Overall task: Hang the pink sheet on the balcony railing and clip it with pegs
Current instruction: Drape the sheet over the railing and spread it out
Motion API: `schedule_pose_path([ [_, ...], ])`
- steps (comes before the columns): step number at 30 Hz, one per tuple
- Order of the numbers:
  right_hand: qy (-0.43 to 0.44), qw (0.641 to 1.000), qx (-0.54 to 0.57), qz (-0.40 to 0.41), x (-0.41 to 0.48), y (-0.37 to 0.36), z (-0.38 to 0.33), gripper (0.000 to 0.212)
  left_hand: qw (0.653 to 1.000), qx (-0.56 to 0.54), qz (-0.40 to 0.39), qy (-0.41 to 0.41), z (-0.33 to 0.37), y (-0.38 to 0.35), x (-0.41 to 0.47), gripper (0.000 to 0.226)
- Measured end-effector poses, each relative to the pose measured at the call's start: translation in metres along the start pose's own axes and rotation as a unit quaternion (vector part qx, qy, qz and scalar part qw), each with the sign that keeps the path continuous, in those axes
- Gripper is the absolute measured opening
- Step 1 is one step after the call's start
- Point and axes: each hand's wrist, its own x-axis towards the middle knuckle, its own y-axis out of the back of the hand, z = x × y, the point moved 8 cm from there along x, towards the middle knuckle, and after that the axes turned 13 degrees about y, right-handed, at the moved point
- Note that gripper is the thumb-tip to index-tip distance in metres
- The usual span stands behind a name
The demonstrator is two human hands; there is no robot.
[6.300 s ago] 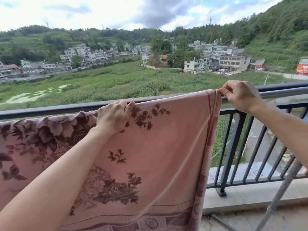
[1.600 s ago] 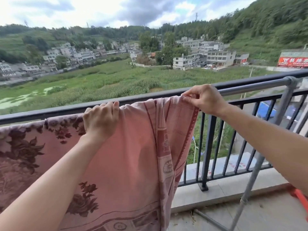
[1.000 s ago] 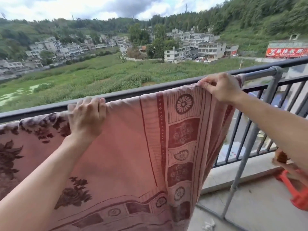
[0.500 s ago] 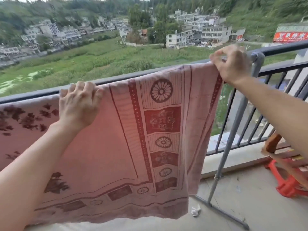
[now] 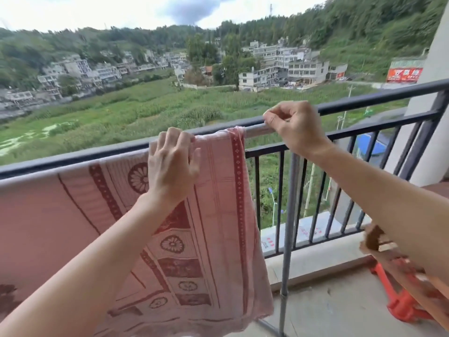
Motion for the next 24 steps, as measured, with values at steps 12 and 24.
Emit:
schedule_pose_path([
  [12,-0.075,0.989,-0.065,-0.106,0.018,-0.02,0.051,0.037,1.0,-0.031,-0.003,0.005,0.058,-0.03,-0.002,0.014],
  [24,-0.01,0.87,0.215,-0.442,0.048,-0.17,-0.096,0.026,0.579,-0.662,-0.216,0.425,-0.071,0.068,0.057,0.031],
])
